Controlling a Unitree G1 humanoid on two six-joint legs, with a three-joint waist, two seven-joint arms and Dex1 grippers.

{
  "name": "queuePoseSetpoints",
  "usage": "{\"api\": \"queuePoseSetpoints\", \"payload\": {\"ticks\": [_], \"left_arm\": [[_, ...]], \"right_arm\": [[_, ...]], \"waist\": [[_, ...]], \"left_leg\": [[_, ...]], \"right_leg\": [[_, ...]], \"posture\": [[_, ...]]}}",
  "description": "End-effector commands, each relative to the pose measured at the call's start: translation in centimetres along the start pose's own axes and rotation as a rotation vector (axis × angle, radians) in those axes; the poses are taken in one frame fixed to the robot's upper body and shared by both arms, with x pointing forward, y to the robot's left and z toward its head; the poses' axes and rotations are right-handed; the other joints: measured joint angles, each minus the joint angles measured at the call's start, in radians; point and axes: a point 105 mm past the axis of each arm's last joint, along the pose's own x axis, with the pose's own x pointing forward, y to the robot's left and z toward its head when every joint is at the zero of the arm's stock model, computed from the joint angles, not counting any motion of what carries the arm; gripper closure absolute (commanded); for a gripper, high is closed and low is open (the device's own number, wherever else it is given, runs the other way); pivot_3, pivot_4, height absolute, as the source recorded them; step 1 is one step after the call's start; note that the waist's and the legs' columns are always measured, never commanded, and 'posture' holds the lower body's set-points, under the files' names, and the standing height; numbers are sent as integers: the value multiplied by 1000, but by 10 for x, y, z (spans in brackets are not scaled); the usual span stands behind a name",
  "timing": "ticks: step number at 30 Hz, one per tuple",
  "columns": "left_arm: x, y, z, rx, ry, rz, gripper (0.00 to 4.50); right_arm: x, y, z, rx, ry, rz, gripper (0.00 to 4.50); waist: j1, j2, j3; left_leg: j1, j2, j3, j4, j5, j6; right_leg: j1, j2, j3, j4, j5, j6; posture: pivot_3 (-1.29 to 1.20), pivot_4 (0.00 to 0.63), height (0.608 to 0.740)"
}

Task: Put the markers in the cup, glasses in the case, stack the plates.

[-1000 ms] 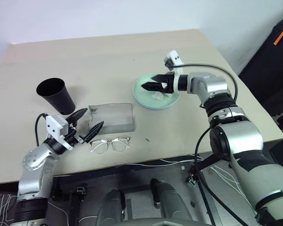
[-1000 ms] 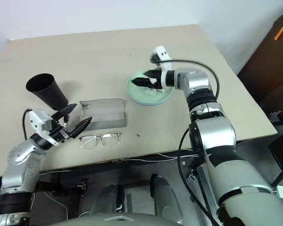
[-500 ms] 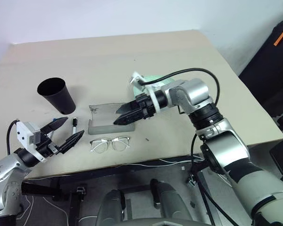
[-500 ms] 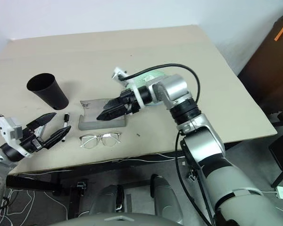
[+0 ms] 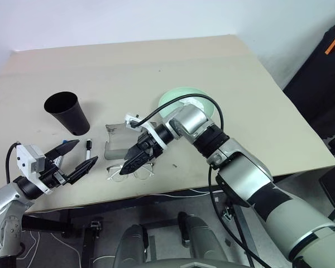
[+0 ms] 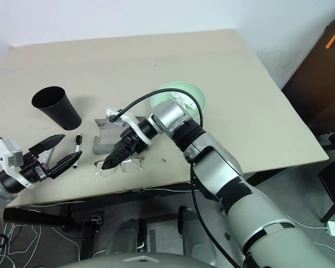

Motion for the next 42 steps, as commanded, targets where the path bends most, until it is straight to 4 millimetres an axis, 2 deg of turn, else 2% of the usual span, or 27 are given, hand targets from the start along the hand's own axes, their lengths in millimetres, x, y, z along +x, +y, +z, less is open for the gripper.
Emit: {"api": "queuePoseSetpoints", "payload": {"ticks": [1, 9, 16, 22, 28, 29, 34, 39, 42], "left_arm": [[3, -6, 11, 33, -43, -35, 0], [6, -12, 2, 19, -37, -63, 0], [8, -13, -1, 23, -39, -63, 0], [12, -14, 1, 31, -38, -66, 0], [14, -15, 1, 32, -34, -69, 0], [14, -15, 1, 31, -34, -68, 0], [15, -13, 2, 30, -36, -67, 0], [18, -13, 5, 27, -51, -60, 0], [17, -13, 6, 28, -50, -55, 0]], "right_arm": [[2, -1, 5, -49, 42, -15, 36], [8, -3, -1, -65, 106, -21, 36], [16, -5, -2, -72, 129, -32, 2367], [19, -7, -3, -79, 141, -48, 2367], [15, -8, -1, -74, 131, -58, 4344], [13, -6, 2, -73, 123, -53, 4455], [3, 4, 14, -98, 95, -26, 4455], [-20, 17, 42, -131, -1, 0, 4455], [-34, 19, 60, -172, -71, -33, 4455]], "waist": [[0, 0, 0], [0, 0, 0], [0, 0, 0], [0, 0, 0], [-2, -1, -1], [-3, -1, -1], [-1, -1, -1], [-1, -1, 0], [0, -1, 0]], "left_leg": [[0, 0, 0, 0, 0, 0], [-1, 0, 0, 0, 0, 0], [-1, 0, 0, 0, 0, 0], [-1, 0, 0, 0, 0, 0], [0, 0, 0, 0, 0, 0], [1, 0, 0, 1, 0, 0], [1, 0, -2, 1, 0, 0], [-1, 0, -2, 0, 0, 0], [-1, 0, -1, 0, 1, 2]], "right_leg": [[0, 0, 0, 0, 0, 0], [0, 0, 0, 0, 0, 0], [-1, 0, 0, 0, 0, 0], [0, 0, 0, 0, 0, 0], [0, 0, 0, 0, 0, 0], [1, 0, 0, 1, 0, 0], [1, 0, -2, 1, 1, -1], [0, 0, -2, 0, 1, -1], [-1, 0, -2, 0, 0, -1]], "posture": [[0, 150, 733], [0, 150, 733], [0, 150, 733], [0, 150, 733], [0, 150, 733], [0, 150, 733], [0, 150, 733], [0, 150, 733], [0, 150, 733]]}}
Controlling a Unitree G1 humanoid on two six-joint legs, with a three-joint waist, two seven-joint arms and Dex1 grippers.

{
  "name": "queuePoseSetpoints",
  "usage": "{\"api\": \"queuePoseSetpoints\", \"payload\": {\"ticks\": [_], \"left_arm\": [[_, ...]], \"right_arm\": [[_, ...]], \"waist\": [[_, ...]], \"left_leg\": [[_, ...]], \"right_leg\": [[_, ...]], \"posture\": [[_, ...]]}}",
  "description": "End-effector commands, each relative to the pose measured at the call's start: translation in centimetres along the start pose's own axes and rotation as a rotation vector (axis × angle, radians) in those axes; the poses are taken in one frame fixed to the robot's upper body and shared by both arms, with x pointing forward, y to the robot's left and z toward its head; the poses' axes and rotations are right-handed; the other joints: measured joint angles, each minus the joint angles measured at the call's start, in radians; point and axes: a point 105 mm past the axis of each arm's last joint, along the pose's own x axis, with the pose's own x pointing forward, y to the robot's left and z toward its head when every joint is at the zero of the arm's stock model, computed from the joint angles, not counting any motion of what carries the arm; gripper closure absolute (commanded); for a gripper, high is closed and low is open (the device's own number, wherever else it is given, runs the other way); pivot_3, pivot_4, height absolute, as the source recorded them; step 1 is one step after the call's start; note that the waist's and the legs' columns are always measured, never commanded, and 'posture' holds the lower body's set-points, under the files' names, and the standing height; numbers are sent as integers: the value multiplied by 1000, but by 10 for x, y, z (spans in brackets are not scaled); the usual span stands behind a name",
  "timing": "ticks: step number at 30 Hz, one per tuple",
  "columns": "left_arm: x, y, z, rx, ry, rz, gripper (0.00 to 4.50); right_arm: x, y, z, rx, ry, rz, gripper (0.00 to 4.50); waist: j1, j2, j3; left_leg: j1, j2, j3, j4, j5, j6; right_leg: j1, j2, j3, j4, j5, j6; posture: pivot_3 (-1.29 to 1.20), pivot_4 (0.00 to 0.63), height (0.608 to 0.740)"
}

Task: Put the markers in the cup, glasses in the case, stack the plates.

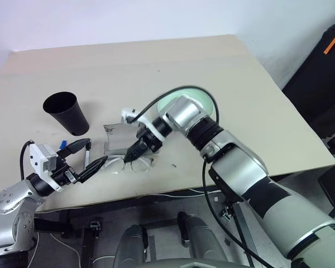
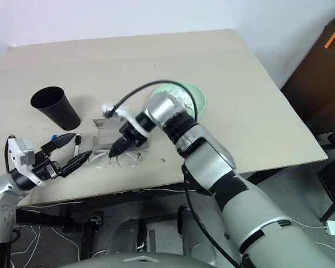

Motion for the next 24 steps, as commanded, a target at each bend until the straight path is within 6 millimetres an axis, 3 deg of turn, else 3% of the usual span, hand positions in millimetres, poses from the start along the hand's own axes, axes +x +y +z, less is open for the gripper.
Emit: {"api": "queuePoseSetpoints", "payload": {"ticks": [1, 4, 9, 17, 24], "left_arm": [[0, -3, 9, 30, -13, 0, 0], [-2, -2, 10, 34, -11, 10, 0], [-4, -3, 11, 39, -11, 23, 0], [-11, -6, 8, 43, -5, 46, 0], [-16, -7, 9, 47, 3, 59, 0]], "right_arm": [[-18, 8, 37, -126, -112, -28, 4455], [-26, -6, 47, -235, -146, -152, 4455], [-25, -20, 47, -315, -118, -242, 4455], [-7, -48, 19, -307, -17, -373, 4455], [4, -58, -10, -255, 75, -377, 4455]], "waist": [[0, 0, 0], [-1, 0, 0], [-2, 0, 0], [-6, 0, 0], [-5, 0, 0]], "left_leg": [[0, 0, 0, 0, 0, 0], [0, 0, 0, 0, 0, 0], [0, 0, 0, 0, -1, -2], [-2, 0, 0, -1, 0, 0], [-2, 0, 0, -1, 0, 0]], "right_leg": [[0, 0, 0, 0, 0, 0], [-1, 0, 0, 0, 0, 0], [0, 0, 0, -1, 0, 0], [-2, 0, 0, -2, 0, -1], [-2, -1, 0, -2, 0, 0]], "posture": [[0, 150, 733], [0, 150, 733], [0, 150, 733], [0, 150, 733], [0, 150, 733]]}}
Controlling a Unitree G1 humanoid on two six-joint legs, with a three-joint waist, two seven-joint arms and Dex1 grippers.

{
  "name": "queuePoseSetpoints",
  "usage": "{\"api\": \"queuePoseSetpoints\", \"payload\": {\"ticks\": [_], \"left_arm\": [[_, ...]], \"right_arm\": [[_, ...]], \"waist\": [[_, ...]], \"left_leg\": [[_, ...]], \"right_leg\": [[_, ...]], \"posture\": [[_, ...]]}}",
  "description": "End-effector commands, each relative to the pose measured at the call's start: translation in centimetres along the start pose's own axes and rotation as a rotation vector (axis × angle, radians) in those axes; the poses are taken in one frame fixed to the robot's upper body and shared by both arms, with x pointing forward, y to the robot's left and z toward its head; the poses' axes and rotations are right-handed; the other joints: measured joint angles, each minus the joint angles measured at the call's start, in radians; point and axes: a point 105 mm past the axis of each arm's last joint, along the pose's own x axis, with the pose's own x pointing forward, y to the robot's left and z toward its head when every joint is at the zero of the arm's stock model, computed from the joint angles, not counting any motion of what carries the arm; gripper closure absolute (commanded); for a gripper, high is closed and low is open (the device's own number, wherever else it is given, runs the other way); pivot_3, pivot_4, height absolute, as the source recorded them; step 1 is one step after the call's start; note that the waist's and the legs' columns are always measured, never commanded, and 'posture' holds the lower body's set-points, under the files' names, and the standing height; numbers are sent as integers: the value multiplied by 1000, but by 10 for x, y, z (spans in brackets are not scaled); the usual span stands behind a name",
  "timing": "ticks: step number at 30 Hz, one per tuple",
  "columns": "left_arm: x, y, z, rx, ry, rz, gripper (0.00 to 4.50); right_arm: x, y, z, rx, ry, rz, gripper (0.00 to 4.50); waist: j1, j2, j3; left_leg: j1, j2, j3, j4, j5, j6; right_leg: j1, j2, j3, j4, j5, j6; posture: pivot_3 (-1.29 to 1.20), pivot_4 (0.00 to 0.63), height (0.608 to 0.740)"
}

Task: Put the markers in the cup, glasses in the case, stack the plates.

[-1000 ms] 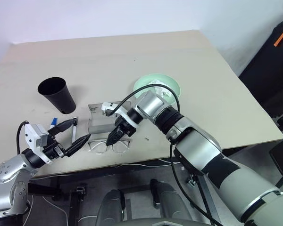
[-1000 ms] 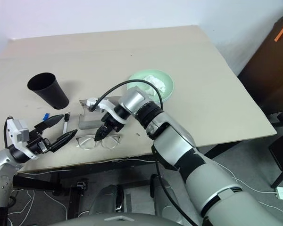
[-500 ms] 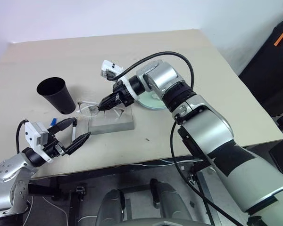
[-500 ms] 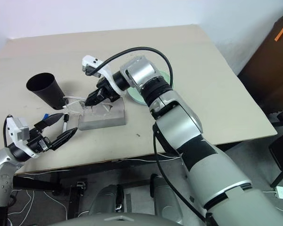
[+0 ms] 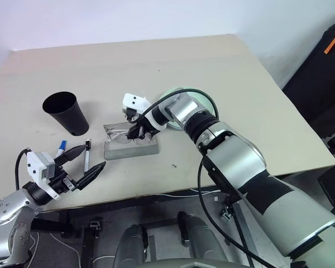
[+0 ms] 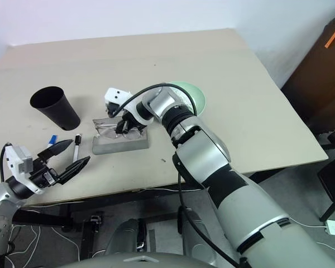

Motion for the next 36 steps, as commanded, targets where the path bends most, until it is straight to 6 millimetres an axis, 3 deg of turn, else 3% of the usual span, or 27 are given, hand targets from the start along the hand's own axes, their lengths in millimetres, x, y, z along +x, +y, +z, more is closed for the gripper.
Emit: {"api": "queuePoseSetpoints", "payload": {"ticks": [1, 13, 16, 28, 36], "left_arm": [[-2, 1, 15, 54, -41, 7, 0], [0, -1, 8, 44, -43, -4, 0], [-1, -1, 6, 43, -43, -5, 0], [0, 1, 9, 46, -61, -1, 0], [3, -2, 10, 45, -62, -1, 0]], "right_arm": [[4, 4, -4, 2, 28, 25, 4455], [14, 23, -13, 35, 73, 154, 4455], [14, 28, -7, 86, 35, 191, 4455], [22, 27, -15, 69, 77, 157, 4455], [18, 24, -6, 51, 44, 146, 4455]], "waist": [[0, 0, 0], [-5, 0, 0], [-6, 0, 0], [-23, -1, 0], [-24, -1, 0]], "left_leg": [[1, 0, 0, 0, 0, 0], [3, 0, 0, 0, -1, -2], [3, 0, 0, 0, -1, -2], [4, 0, -1, 0, -1, -2], [4, 0, -1, 0, -1, -2]], "right_leg": [[1, 0, 0, 0, 0, 0], [3, 0, 0, 0, 0, 0], [3, 0, 0, 0, 0, 0], [4, 0, 0, 0, 0, 0], [4, 0, 0, 0, 0, 0]], "posture": [[0, 150, 733], [0, 150, 733], [0, 150, 733], [0, 150, 733], [0, 150, 733]]}}
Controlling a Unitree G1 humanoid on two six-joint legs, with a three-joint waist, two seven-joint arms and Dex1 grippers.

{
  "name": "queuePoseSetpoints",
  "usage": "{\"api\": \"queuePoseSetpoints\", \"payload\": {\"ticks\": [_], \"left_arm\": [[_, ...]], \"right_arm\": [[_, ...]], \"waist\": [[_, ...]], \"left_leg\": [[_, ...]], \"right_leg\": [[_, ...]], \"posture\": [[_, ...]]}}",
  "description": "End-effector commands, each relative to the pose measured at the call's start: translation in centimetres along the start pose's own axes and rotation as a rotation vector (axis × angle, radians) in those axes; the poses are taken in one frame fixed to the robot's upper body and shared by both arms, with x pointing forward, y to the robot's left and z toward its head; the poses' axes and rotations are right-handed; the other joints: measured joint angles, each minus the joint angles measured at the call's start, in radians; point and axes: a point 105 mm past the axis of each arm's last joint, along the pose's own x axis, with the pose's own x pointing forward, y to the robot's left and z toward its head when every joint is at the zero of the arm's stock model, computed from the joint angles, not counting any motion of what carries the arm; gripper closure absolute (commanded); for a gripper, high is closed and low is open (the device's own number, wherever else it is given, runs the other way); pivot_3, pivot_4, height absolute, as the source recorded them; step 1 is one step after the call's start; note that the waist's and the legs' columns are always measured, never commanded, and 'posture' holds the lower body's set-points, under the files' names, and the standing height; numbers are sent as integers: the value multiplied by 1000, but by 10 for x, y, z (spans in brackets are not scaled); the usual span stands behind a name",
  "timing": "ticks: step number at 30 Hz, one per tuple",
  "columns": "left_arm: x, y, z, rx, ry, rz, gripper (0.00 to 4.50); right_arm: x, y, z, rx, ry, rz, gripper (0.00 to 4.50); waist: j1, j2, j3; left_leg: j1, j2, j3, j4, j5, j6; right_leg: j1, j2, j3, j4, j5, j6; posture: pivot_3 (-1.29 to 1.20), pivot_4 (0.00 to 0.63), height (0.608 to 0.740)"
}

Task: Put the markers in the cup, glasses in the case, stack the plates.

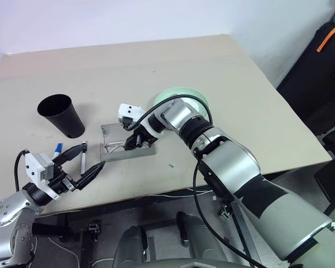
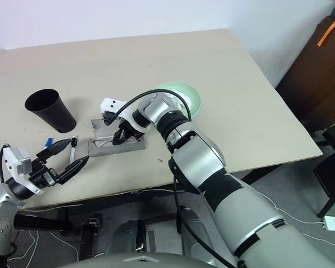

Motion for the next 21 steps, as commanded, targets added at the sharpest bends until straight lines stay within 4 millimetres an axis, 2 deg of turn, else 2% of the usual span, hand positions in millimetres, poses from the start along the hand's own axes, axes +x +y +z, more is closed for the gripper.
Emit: {"api": "queuePoseSetpoints", "payload": {"ticks": [1, 3, 6, 13, 17, 21], "left_arm": [[2, -2, 10, 35, -24, -10, 0], [3, -2, 10, 35, -26, -10, 0], [4, -2, 11, 37, -28, -9, 0], [7, -3, 12, 34, -32, -14, 0], [7, -2, 13, 35, -31, -16, 0], [9, -1, 13, 35, -29, -18, 0]], "right_arm": [[5, 2, -4, 15, 7, 8, 4455], [3, 3, 1, 0, -4, 14, 4455], [2, 4, 5, -15, -10, 21, 3811], [0, 0, 8, -7, -30, -6, 1451], [-7, 2, 24, 16, -115, 11, 50], [-15, 1, 38, 40, -194, 4, 14]], "waist": [[0, 0, 0], [-1, 0, 0], [0, 0, 0], [1, 0, 0], [1, 0, 0], [1, 0, 0]], "left_leg": [[0, 0, 0, 0, 0, 0], [0, 0, 0, 0, 0, 0], [0, 0, 0, 0, 0, 0], [-2, 0, 0, 0, 1, 1], [-2, 0, 0, 0, 1, 1], [-2, 0, 0, 0, 1, 1]], "right_leg": [[0, 0, 0, 0, 0, 0], [0, 0, 0, 0, 0, 0], [0, 0, 0, 0, 0, 0], [-1, 0, 0, 0, 0, 0], [-1, 0, 0, 0, 0, 0], [-1, 0, 0, 0, 0, 0]], "posture": [[0, 150, 733], [0, 150, 733], [0, 150, 733], [0, 150, 733], [0, 150, 733], [0, 150, 733]]}}
